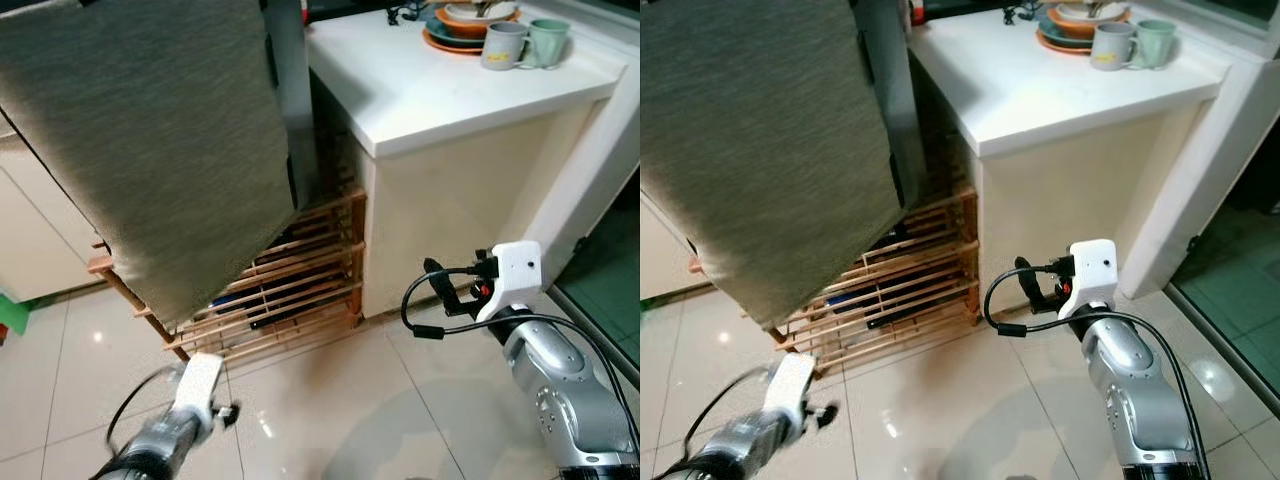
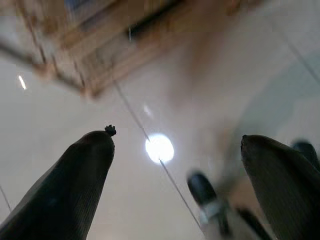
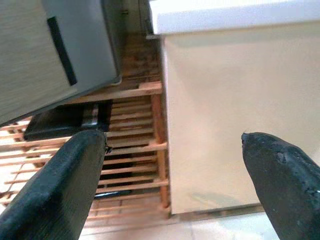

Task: Restocking fridge

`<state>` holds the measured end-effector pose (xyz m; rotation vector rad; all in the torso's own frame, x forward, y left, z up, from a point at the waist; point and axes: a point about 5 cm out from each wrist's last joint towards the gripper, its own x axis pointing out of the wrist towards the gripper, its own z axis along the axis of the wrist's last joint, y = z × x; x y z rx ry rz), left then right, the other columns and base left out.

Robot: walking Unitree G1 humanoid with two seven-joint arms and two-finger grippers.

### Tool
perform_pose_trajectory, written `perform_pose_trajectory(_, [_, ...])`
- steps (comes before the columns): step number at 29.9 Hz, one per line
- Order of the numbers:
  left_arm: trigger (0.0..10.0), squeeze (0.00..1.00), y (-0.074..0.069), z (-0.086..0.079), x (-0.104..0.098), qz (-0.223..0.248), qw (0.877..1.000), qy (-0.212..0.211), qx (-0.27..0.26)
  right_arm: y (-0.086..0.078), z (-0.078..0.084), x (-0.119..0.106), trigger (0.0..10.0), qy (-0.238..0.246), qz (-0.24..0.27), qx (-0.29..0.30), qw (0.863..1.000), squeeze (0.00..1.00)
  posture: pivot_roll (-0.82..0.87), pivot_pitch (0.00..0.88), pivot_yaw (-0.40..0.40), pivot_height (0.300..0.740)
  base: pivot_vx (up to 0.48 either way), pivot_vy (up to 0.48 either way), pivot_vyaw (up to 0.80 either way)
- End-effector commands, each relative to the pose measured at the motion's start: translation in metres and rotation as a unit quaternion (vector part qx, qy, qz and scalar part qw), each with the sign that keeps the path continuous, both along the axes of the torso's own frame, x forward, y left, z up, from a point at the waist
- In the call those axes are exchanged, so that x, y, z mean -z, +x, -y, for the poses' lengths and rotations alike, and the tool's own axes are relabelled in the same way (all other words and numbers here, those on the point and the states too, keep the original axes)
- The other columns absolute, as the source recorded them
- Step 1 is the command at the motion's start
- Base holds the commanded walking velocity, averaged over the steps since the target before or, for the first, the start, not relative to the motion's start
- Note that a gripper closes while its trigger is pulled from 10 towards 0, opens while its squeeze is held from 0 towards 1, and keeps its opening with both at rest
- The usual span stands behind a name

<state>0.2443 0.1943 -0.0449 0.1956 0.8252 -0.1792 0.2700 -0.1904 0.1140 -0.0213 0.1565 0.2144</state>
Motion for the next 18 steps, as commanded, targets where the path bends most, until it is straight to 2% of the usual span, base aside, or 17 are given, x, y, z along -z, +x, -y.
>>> perform_pose_trajectory(1, [10.0, 0.0, 0.024, 0.009, -0.019, 0.064, 0.998, 0.006, 0.01, 0.002, -0.002, 0.002, 10.0, -0.001, 0.003, 0.003, 1.0, 0.0, -0.18, 0.0, 0.076, 0.74, 0.0, 0.0, 0.0])
perform_pose_trajectory(4, [10.0, 0.0, 0.052, 0.031, -0.051, 0.147, 0.988, -0.042, 0.032, 0.001, -0.007, 0.003, 10.0, -0.009, 0.003, -0.013, 1.0, 0.0, -0.18, 0.0, 0.075, 0.74, 0.0, 0.0, 0.0])
perform_pose_trajectory(5, [10.0, 0.0, 0.06, 0.042, -0.066, 0.183, 0.98, -0.067, 0.039, 0.001, -0.008, 0.004, 10.0, -0.011, 0.003, -0.016, 1.0, 0.0, -0.18, 0.0, 0.075, 0.74, 0.0, 0.0, 0.0])
perform_pose_trajectory(6, [10.0, 0.0, 0.067, 0.054, -0.09, 0.238, 0.964, -0.102, 0.054, 0.0, -0.008, 0.005, 10.0, -0.011, 0.002, -0.016, 1.0, 0.0, -0.18, 0.0, 0.075, 0.74, 0.0, 0.0, 0.0])
perform_pose_trajectory(7, [10.0, 0.0, 0.068, 0.056, -0.095, 0.249, 0.961, -0.108, 0.058, 0.0, -0.008, 0.005, 10.0, -0.011, 0.002, -0.015, 1.0, 0.0, -0.18, 0.0, 0.075, 0.74, 0.0, 0.0, 0.0])
perform_pose_trajectory(9, [10.0, 0.0, 0.074, 0.063, -0.118, 0.303, 0.943, -0.12, 0.063, 0.001, -0.007, 0.004, 10.0, -0.007, 0.006, -0.012, 1.0, 0.0, -0.18, 0.0, 0.076, 0.74, 0.0, 0.0, 0.0])
perform_pose_trajectory(11, [10.0, 0.0, 0.081, 0.064, -0.14, 0.35, 0.927, -0.124, 0.05, 0.002, -0.008, 0.003, 10.0, 0.001, 0.011, -0.011, 1.0, 0.0, -0.17, 0.0, 0.08, 0.74, 0.0, 0.0, 0.0])
perform_pose_trajectory(13, [10.0, 0.0, 0.091, 0.057, -0.16, 0.386, 0.915, -0.121, 0.013, 0.004, -0.01, 0.001, 10.0, 0.013, 0.023, -0.008, 1.0, 0.0, -0.17, 0.0, 0.082, 0.74, 0.0, 0.0, 0.0])
perform_pose_trajectory(16, [10.0, 0.0, 0.092, 0.052, -0.175, 0.409, 0.904, -0.124, -0.004, 0.005, -0.012, 0.0, 10.0, 0.014, 0.029, -0.008, 0.999, 0.0, -0.16, 0.0, 0.085, 0.74, 0.0, 0.0, 0.0])
perform_pose_trajectory(18, [10.0, 0.0, 0.091, 0.051, -0.18, 0.414, 0.902, -0.127, -0.008, 0.005, -0.013, -0.001, 10.0, 0.012, 0.033, -0.011, 0.999, 0.0, -0.17, 0.0, 0.089, 0.74, 0.0, 0.0, 0.0])
